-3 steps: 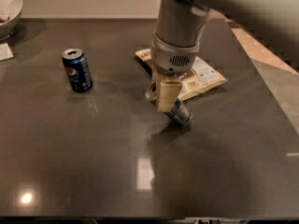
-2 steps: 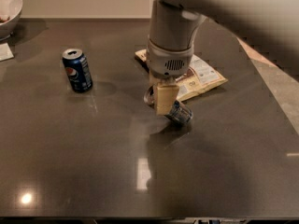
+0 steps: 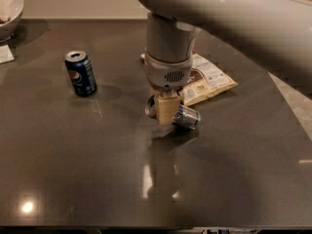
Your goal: Knock redbull can over
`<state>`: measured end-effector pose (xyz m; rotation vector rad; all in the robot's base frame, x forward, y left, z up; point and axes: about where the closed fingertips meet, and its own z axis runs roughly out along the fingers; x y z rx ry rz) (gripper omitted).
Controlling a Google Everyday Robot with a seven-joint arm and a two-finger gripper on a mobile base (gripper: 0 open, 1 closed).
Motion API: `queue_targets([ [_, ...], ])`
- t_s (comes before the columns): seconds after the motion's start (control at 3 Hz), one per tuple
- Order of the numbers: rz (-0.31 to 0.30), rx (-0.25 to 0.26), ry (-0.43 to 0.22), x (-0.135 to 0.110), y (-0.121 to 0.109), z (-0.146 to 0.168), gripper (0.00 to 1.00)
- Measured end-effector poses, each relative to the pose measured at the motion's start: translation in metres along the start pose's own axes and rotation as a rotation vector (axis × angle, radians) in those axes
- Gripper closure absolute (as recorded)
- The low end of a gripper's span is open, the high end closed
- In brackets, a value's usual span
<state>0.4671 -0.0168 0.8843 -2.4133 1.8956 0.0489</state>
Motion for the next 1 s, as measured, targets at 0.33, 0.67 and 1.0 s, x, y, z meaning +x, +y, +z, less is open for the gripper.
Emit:
queue_targets([
  [0.33,-0.021,-0.016,-0.004,-0.007,0.003,0.007,0.13],
  [0.67,-0.066,-0.052,-0.016,-0.022,0.01,0.022,0.0],
  [1.0,-0.066,-0.052,-0.017,-0.022,0.01,0.022,0.0],
])
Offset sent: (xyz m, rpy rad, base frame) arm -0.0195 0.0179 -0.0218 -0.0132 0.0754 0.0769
